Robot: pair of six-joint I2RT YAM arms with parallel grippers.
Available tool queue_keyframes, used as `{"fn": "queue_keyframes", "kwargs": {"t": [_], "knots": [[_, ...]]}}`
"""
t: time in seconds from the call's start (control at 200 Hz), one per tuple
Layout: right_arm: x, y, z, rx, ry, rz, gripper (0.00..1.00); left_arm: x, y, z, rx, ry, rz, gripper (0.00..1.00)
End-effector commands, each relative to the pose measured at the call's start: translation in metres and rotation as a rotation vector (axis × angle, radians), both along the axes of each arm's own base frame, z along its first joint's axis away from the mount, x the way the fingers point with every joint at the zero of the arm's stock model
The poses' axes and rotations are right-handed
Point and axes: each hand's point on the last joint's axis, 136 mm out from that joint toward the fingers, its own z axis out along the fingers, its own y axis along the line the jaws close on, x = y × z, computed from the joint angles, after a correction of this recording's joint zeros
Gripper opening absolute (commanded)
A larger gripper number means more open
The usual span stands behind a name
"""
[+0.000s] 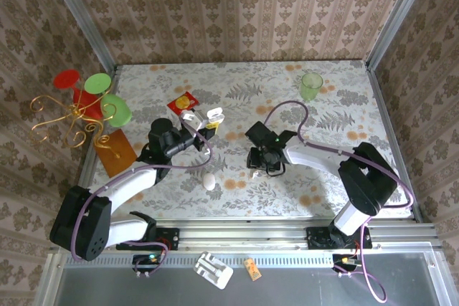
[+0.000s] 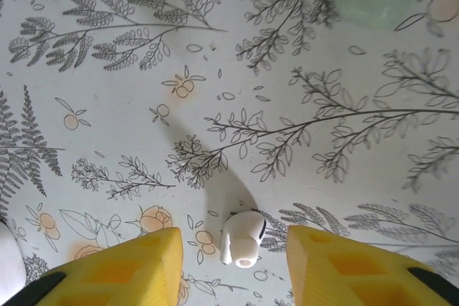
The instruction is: Insert the wireless bluetooth earbuds into the charging case
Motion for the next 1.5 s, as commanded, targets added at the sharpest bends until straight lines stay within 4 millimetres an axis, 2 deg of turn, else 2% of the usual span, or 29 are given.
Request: {"fn": "queue_keyframes", "kwargs": {"t": [0.0,0.145,0.295,0.65,0.885,1.135,1.27,1.495], "knots": [[-0.014,-0.016,-0.002,-0.068,0.13,-0.048,0.46,0.002,0.003,0.001,0.011,-0.025,0.011,0.0],[-0.018,-0.01,-0.008,0.004,0.285,-0.073,0.52,0.0,0.004,0.0,0.006,-0.027,0.009,0.0],[-0.021,-0.005,-0.018,0.013,0.418,-0.067,0.41,-0.002,0.005,-0.001,0.01,-0.032,0.009,0.0],[-0.018,0.011,-0.029,0.07,0.466,-0.079,0.41,-0.001,0.007,-0.004,0.017,-0.033,0.016,0.0],[-0.025,0.008,-0.04,0.056,0.491,-0.087,0.41,-0.001,0.006,-0.004,0.013,-0.032,0.009,0.0],[-0.023,0.004,-0.054,0.027,0.484,-0.099,0.34,-0.002,0.006,-0.002,0.008,-0.033,0.006,0.0],[-0.021,0.004,-0.053,0.028,0.477,-0.108,0.26,-0.002,0.005,-0.001,0.006,-0.034,0.003,0.0],[-0.018,0.002,-0.044,0.038,0.442,-0.113,0.26,-0.002,0.005,-0.002,-0.002,-0.026,0.0,0.0]]}}
